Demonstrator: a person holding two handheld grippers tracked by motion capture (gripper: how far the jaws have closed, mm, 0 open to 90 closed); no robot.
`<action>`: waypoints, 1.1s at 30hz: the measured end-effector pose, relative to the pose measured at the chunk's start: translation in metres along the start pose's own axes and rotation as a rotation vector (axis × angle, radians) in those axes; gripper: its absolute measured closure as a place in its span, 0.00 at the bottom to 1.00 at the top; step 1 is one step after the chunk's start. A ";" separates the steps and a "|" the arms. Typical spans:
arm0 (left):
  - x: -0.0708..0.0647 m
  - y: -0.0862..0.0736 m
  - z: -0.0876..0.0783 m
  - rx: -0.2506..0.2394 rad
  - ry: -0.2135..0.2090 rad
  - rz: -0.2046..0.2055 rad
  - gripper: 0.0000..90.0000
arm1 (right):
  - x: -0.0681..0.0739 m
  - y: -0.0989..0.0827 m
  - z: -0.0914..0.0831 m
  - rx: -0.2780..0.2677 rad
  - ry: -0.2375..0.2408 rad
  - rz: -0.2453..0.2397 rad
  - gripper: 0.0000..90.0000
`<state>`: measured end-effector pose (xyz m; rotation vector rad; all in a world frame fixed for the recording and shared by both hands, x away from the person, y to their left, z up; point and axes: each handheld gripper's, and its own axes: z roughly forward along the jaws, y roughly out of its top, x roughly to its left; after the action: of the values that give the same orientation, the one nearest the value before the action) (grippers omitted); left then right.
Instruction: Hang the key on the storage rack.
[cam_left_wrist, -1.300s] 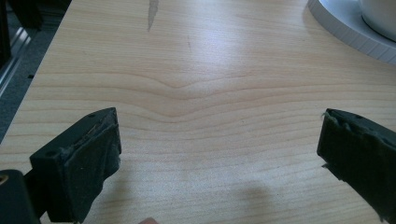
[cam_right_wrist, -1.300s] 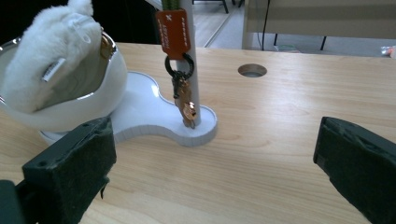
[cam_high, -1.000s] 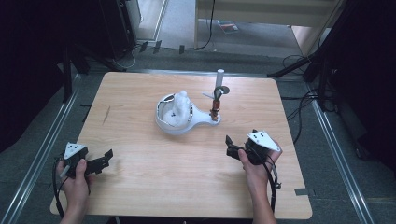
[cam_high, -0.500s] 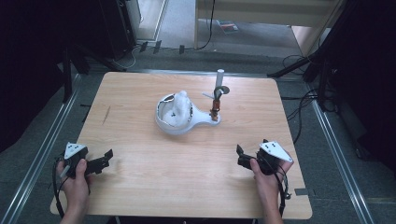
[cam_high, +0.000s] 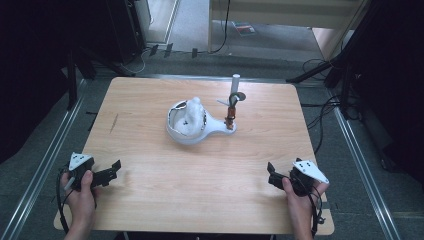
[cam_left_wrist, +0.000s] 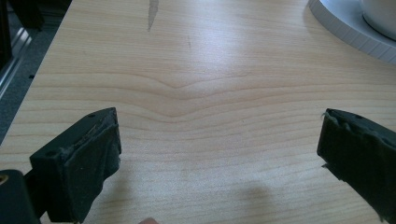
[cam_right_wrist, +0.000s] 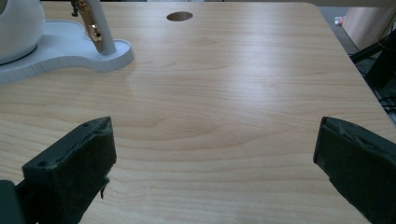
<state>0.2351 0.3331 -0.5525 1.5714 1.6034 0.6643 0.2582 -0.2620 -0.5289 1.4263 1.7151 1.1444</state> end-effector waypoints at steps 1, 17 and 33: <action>0.000 0.000 0.000 0.000 0.000 0.000 0.00 | -0.004 -0.002 -0.003 0.000 -0.010 0.002 0.00; 0.000 0.000 0.000 -0.001 0.004 0.000 0.00 | -0.032 -0.018 -0.025 0.029 -0.067 0.022 0.00; -0.001 0.000 0.000 -0.002 0.006 0.000 0.00 | -0.051 -0.034 -0.042 0.054 -0.095 0.035 0.00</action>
<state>0.2351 0.3322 -0.5526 1.5692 1.6066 0.6705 0.2181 -0.3228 -0.5444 1.5245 1.6728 1.0388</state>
